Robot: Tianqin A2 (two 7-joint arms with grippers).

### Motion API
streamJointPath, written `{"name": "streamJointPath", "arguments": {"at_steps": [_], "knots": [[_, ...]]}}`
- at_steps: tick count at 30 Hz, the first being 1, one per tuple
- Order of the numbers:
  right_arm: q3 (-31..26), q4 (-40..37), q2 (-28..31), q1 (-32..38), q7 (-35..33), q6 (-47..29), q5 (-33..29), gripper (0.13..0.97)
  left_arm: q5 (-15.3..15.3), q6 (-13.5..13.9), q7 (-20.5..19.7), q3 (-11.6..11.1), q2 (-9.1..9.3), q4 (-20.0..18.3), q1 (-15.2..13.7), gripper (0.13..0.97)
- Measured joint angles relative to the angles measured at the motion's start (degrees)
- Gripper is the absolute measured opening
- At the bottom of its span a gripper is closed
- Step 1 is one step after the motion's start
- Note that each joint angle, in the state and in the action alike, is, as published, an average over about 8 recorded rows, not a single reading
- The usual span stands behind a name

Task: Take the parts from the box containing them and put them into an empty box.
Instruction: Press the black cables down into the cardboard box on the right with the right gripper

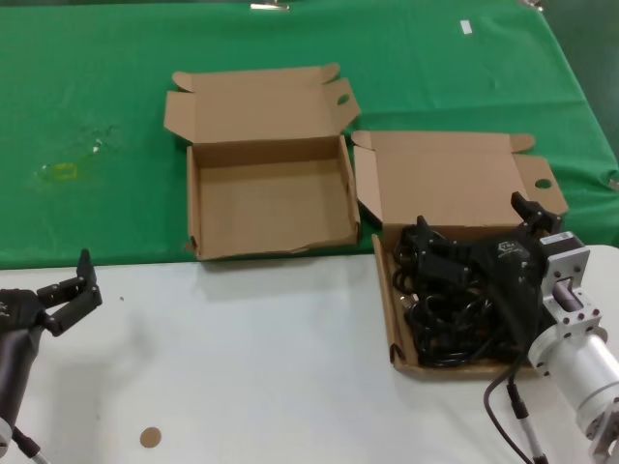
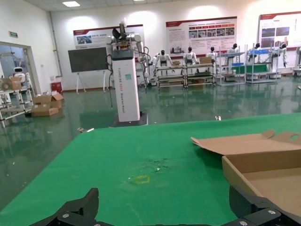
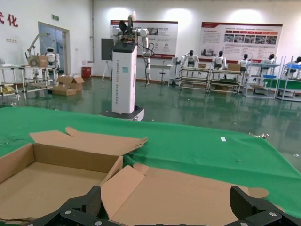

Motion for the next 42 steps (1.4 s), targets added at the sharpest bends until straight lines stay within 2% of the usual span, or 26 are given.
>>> {"name": "streamJointPath", "arguments": {"at_steps": [42], "knots": [[0.0, 0.0, 0.0, 0.0, 0.0, 0.0, 0.0, 0.966, 0.0, 0.0, 0.0, 0.0, 0.0, 0.0, 0.0, 0.966]]}}
